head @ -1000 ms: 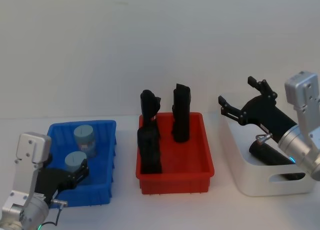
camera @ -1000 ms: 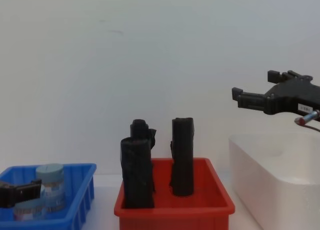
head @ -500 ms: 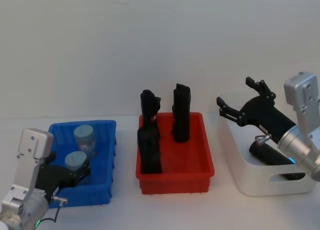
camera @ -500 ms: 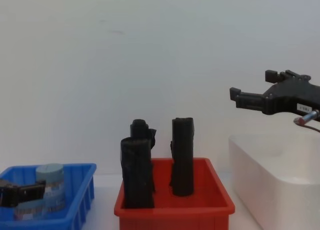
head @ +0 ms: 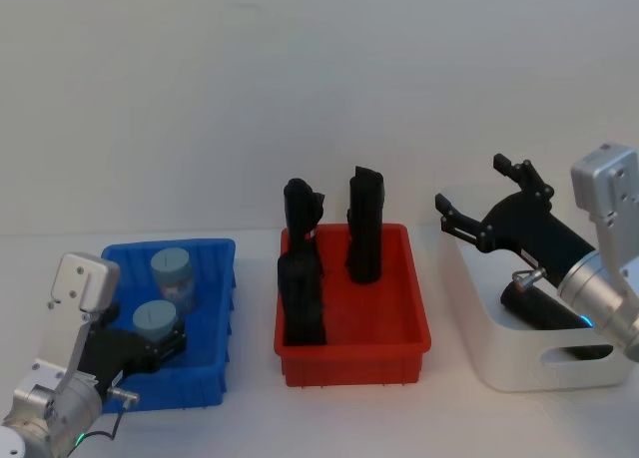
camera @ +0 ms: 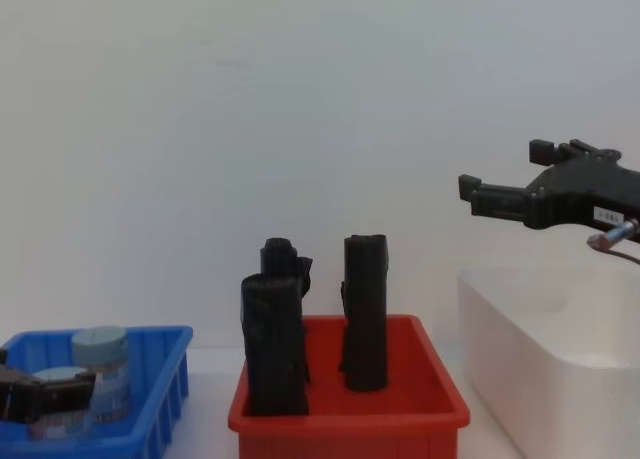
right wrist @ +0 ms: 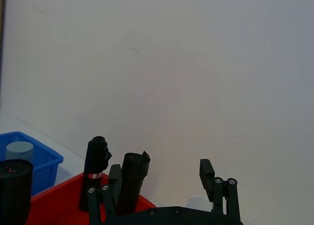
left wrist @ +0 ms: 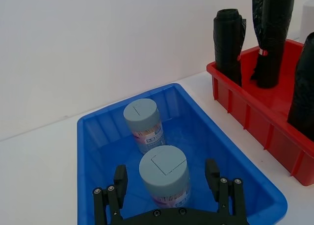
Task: Pick the cotton swabs from the blue box and place them into the white box.
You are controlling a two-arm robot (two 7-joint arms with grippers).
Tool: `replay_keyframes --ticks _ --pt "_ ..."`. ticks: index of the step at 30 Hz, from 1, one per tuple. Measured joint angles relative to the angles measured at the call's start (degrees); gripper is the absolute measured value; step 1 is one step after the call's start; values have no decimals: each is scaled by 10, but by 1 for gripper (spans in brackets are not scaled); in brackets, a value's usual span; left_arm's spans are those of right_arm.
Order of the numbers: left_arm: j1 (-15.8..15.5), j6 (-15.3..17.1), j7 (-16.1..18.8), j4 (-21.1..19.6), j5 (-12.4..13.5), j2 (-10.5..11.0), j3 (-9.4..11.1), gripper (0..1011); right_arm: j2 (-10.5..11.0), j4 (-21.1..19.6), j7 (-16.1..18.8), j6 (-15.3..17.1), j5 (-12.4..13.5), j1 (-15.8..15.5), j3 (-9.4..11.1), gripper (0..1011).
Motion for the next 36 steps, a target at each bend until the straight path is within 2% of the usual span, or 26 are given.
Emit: replay_keyframes --ticks 7,23,36 --pt "-3 4 -6 5 7 -3 -1 1004 0 0 1 0 0 0 0 1001" --pt "1 4 -2 9 3 -12 1 1004 0 -1 1 0 0 0 0 1001" --pt "-11 13 -1 22 10 -20 -3 1004 0 -1 1 0 0 0 0 1001"
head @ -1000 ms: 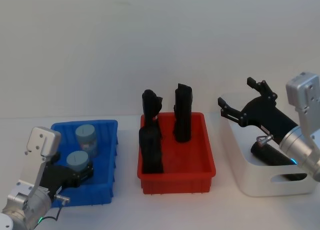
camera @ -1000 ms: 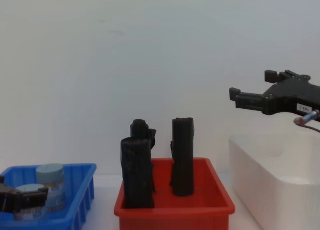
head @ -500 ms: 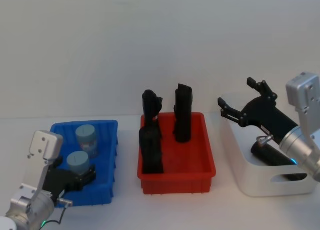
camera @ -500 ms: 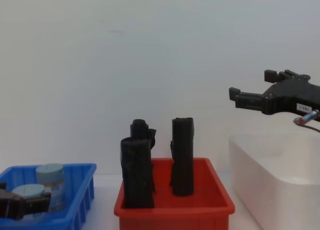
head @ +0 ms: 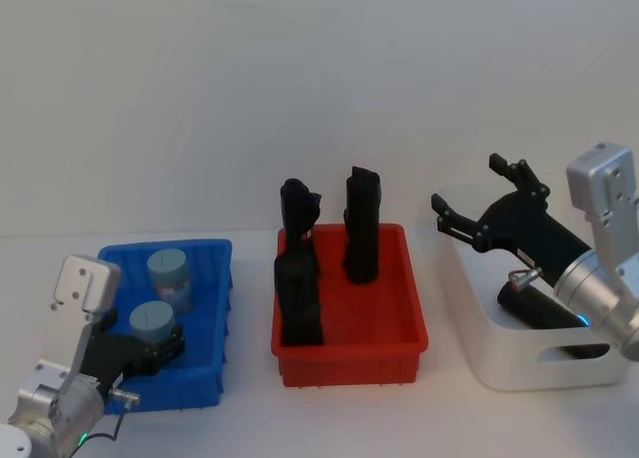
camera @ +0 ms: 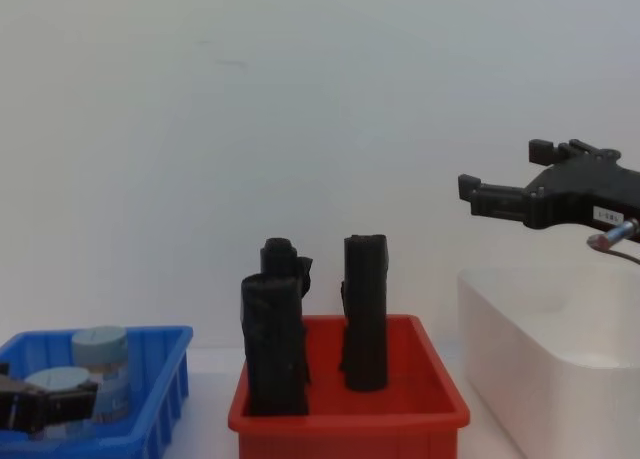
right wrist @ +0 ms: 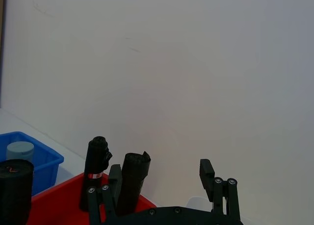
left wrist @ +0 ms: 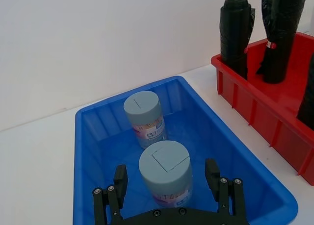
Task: Pick the cotton swabs from the blue box and place them into the white box.
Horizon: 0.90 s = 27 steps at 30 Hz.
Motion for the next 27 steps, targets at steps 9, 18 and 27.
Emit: replay_keyframes --ticks 9,18,27 --pt "-11 20 -8 11 -3 -3 -6 1004 0 0 0 0 0 0 0 1001" --pt "-26 35 -29 30 -6 -7 -11 1004 0 0 0 0 0 0 0 1001" --pt "-43 41 -58 51 -9 -12 -16 1004 0 0 0 0 0 0 0 1001"
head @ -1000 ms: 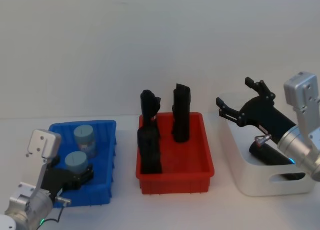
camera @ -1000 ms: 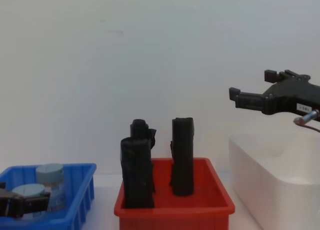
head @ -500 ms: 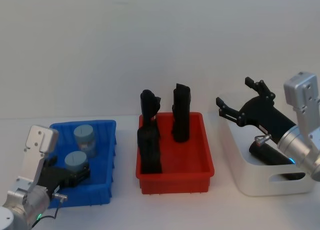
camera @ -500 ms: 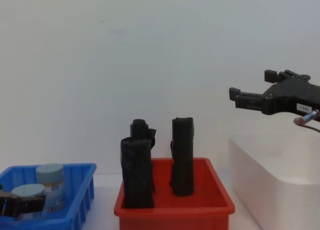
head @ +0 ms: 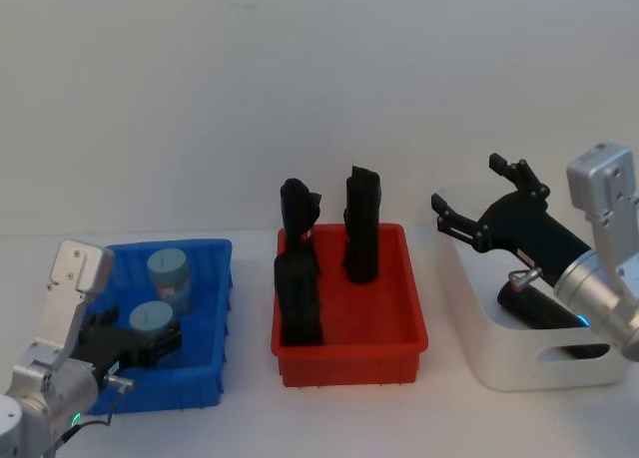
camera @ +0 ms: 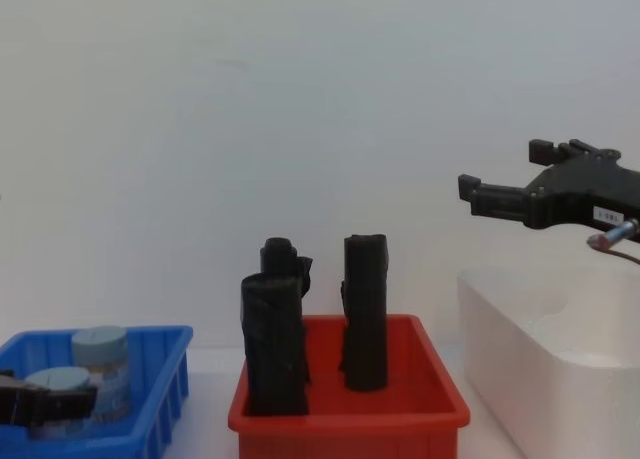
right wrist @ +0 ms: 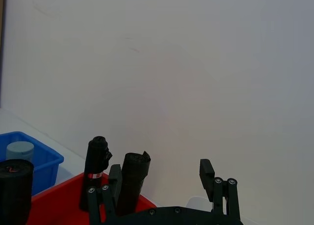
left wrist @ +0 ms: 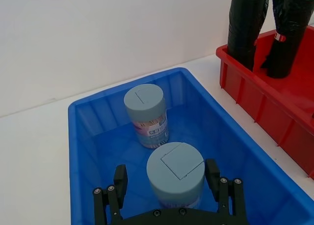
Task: Pick the cotton swabs from the blue box and place them into the white box.
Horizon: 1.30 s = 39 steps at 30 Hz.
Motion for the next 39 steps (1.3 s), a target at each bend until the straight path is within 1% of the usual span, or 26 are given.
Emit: replay_keyframes --ticks 11,32,36,39 --pt "-16 8 -24 20 0 -5 -3 1004 0 0 0 0 0 0 0 1001" --pt "-28 16 -48 42 10 -9 -4 1004 0 0 0 0 0 0 0 1001" --pt "-29 16 -50 43 11 -10 -4 944 0 0 0 0 0 0 0 1001" --pt "-29 17 -52 44 11 -10 -4 865 0 0 0 0 0 0 0 1001"
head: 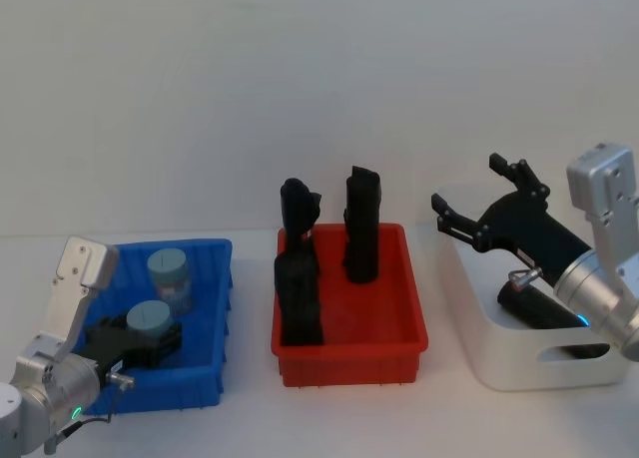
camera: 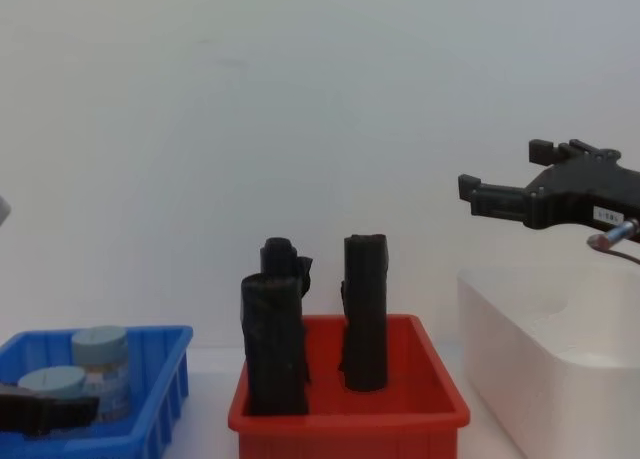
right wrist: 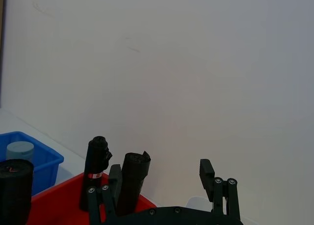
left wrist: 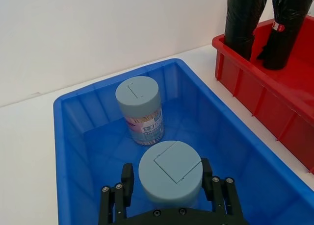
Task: Pick the cotton swabs from the blue box and place them into the white box.
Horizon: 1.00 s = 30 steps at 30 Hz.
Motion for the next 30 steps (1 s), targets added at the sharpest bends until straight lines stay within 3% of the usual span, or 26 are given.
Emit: replay_keyframes --ticks 7,30 --pt "-1 0 -2 2 1 0 0 670 0 0 0 0 0 0 0 1001" --pt "3 -10 2 -10 0 1 -2 663 0 0 0 0 0 0 0 1001"
